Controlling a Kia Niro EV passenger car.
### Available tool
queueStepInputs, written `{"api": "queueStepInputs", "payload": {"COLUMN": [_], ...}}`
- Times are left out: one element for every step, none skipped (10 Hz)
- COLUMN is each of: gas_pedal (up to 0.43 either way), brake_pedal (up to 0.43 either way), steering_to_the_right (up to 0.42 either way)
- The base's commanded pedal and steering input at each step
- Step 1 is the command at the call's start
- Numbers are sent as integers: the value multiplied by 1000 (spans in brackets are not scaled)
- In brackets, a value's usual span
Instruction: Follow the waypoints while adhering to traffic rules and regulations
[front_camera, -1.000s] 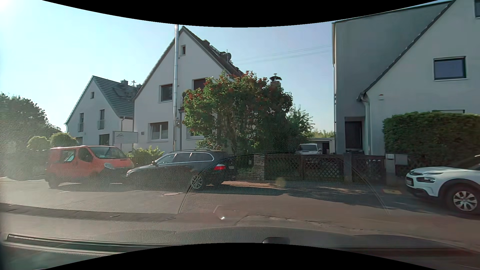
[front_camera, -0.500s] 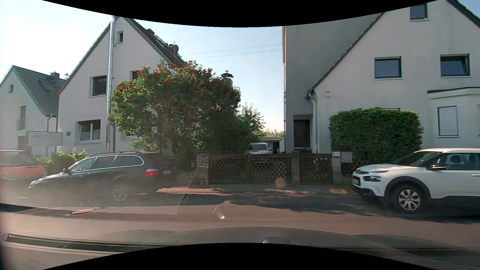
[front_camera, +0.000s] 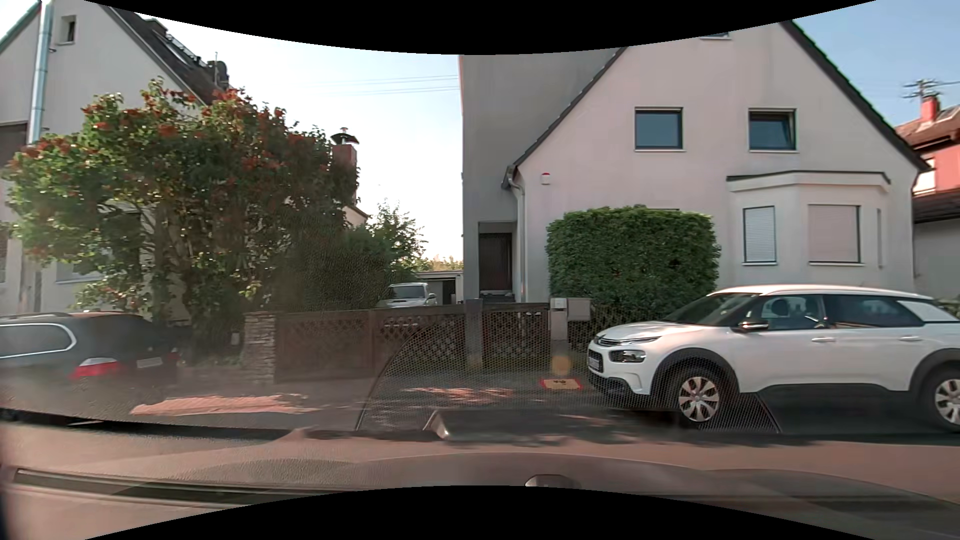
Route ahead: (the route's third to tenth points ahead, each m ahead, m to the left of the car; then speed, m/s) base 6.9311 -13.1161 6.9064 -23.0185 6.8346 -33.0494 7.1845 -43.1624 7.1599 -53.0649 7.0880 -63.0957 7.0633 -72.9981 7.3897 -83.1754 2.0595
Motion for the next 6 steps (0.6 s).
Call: {"api": "queueStepInputs", "payload": {"gas_pedal": [0,0,0,0,0,0], "brake_pedal": [43,12,0,0,0,0], "steering_to_the_right": [866,881,898,915,923,925]}}
